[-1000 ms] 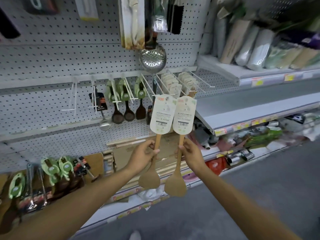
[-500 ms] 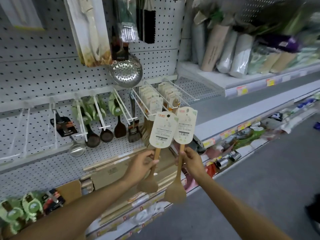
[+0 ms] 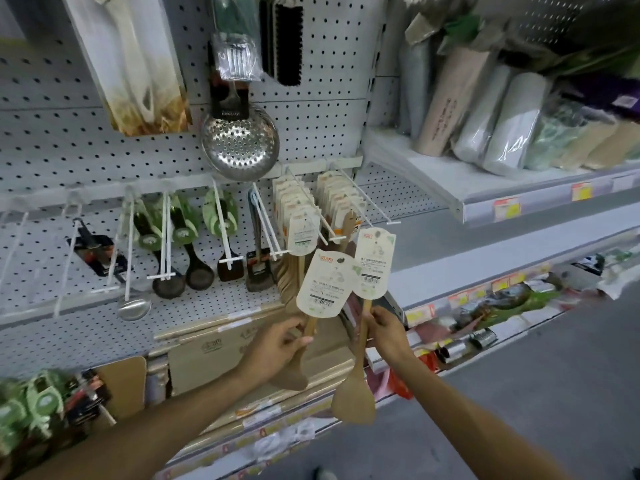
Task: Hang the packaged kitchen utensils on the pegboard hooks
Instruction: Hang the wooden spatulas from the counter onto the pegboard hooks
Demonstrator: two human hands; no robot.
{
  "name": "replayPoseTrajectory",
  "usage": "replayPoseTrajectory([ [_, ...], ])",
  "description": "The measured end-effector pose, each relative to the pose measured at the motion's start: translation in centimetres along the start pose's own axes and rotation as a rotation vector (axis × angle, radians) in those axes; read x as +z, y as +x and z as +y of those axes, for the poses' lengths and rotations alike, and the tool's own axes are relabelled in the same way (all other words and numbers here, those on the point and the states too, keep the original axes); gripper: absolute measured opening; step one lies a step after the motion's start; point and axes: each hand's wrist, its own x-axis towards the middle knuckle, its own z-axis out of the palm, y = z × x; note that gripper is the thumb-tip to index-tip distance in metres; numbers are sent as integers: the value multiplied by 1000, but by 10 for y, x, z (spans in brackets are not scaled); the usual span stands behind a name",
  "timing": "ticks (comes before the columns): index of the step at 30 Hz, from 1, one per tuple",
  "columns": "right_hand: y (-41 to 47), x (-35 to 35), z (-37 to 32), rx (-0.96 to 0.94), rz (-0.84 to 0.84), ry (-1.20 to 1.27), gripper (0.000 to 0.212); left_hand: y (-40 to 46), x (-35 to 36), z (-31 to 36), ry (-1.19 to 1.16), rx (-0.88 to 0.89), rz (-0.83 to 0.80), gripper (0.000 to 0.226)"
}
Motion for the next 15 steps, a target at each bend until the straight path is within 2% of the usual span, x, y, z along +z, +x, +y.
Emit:
replayPoseTrajectory([
  [4,24,-16,12,-42,-65,-61,34,13,19,5,-5,-26,24,18],
  [12,67,-39,10,-97,-166,-135,28,40,49,23,-46,-41,136,14],
  [15,85,-40,3,-124,-189,-136,27,44,60,28,-55,-55,183,23],
])
